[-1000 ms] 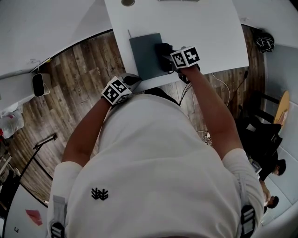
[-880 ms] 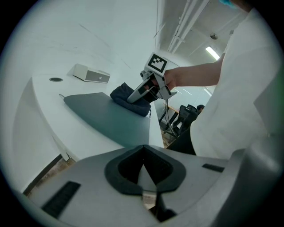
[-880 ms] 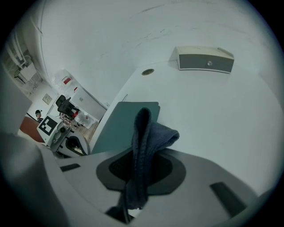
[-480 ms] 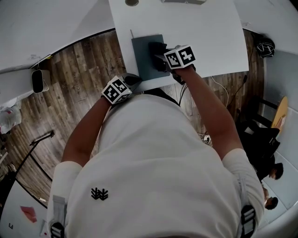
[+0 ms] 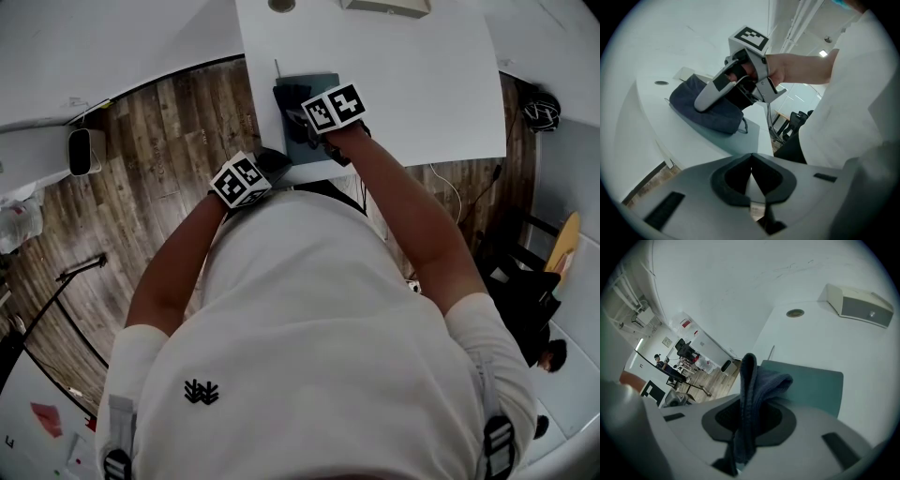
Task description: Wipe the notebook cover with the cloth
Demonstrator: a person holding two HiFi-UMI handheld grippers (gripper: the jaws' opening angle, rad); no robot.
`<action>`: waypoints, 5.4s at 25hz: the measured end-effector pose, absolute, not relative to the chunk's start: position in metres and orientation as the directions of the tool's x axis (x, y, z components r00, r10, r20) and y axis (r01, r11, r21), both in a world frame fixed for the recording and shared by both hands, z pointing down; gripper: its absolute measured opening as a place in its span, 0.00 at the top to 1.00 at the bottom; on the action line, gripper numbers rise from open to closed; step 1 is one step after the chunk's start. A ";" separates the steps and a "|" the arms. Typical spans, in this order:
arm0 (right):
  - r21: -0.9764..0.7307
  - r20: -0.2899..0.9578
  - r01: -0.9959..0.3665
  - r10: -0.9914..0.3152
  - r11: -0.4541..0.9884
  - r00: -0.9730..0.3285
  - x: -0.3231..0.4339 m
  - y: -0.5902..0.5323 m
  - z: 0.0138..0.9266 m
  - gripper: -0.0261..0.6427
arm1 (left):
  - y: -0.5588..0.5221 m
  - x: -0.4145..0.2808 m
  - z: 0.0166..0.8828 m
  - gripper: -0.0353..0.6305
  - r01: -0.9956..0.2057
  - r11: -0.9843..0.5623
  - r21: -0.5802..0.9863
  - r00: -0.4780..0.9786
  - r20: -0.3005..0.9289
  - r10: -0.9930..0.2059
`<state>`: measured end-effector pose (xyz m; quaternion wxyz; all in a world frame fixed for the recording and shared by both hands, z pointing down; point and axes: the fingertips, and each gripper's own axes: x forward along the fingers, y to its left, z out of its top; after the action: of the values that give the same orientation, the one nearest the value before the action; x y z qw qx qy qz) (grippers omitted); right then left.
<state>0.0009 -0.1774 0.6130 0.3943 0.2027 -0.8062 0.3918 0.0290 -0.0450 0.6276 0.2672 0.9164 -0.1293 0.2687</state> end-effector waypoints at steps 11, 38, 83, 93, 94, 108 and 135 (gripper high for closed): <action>-0.448 0.819 -0.704 -0.062 0.552 -0.570 0.061 -0.187 0.620 0.88 | -0.042 0.026 0.630 0.94 -0.372 -0.828 0.419 0.821 0.564 -0.084; -0.450 0.799 -0.650 -0.049 0.613 -0.599 0.022 -0.197 0.599 0.88 | -0.040 0.032 0.628 0.94 -0.359 -0.831 0.425 0.820 0.569 -0.063; -0.501 0.790 -0.734 -0.104 0.459 -0.604 0.140 -0.269 0.629 0.87 | -0.034 0.018 0.625 0.94 -0.374 -0.792 0.482 0.819 0.573 -0.038; -0.358 0.827 -0.777 -0.211 0.518 -0.522 0.168 -0.243 0.619 0.87 | -0.047 0.013 0.609 0.94 -0.419 -0.760 0.497 0.829 0.551 -0.097; -0.349 0.828 -0.783 -0.222 0.515 -0.515 0.170 -0.236 0.618 0.87 | -0.049 0.012 0.605 0.94 -0.423 -0.756 0.500 0.834 0.542 -0.108; -0.353 0.784 -0.836 -0.356 0.420 -0.509 0.167 -0.102 0.592 0.87 | -0.056 -0.041 0.544 0.94 -0.463 -0.765 0.449 0.848 0.475 -0.235; -0.305 0.689 -0.816 -0.478 0.491 -0.545 0.084 0.022 0.517 0.87 | -0.034 -0.075 0.481 0.94 -0.444 -0.794 0.416 0.877 0.385 -0.289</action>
<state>0.0842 0.0216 0.5167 0.2684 0.3940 -0.8207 0.3148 -0.0752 -0.0339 0.4809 0.2545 0.9347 -0.1959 0.1524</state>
